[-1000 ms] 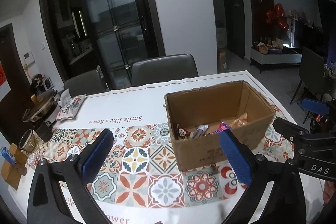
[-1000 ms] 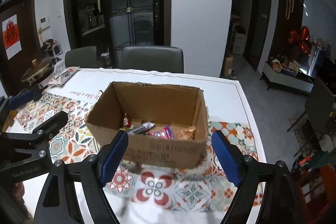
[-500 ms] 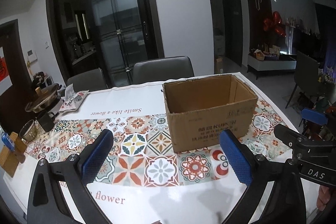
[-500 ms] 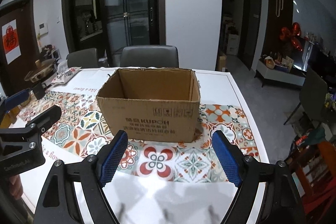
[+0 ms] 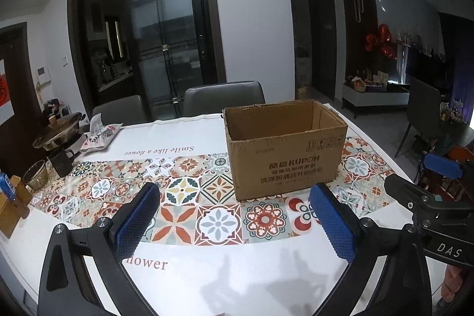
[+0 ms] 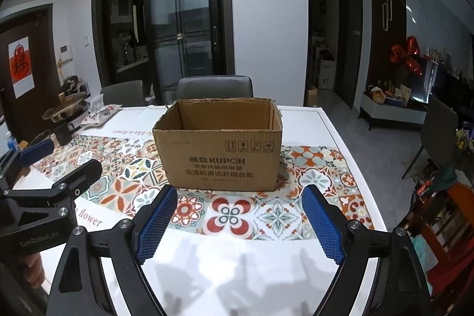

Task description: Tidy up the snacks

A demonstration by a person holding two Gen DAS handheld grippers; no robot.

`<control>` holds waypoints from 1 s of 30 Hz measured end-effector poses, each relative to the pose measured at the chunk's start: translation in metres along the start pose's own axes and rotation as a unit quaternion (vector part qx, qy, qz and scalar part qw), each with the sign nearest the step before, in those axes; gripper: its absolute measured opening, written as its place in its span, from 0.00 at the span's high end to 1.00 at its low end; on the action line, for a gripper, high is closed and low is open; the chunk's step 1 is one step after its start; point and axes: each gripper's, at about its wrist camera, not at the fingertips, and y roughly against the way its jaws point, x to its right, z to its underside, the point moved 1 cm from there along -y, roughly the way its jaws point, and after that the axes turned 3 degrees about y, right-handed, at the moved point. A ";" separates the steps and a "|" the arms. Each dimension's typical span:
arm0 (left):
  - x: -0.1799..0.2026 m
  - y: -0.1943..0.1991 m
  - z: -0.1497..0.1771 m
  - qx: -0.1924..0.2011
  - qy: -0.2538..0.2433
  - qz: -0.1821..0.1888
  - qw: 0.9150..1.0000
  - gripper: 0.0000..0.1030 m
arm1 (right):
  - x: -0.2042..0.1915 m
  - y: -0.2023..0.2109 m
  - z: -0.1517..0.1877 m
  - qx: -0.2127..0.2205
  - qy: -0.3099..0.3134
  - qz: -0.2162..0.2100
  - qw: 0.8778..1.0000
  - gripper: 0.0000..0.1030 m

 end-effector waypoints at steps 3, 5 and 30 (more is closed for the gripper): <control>0.002 0.002 0.005 0.000 -0.007 0.000 1.000 0.00 | 0.000 0.002 0.006 -0.001 -0.002 0.001 1.000 0.16; 0.003 0.002 0.007 0.000 -0.010 0.000 1.000 0.00 | 0.002 0.003 0.010 0.000 -0.009 -0.001 1.000 0.16; 0.003 0.005 0.010 0.007 -0.007 -0.001 1.000 0.00 | 0.004 0.006 0.015 0.008 -0.007 0.015 1.000 0.16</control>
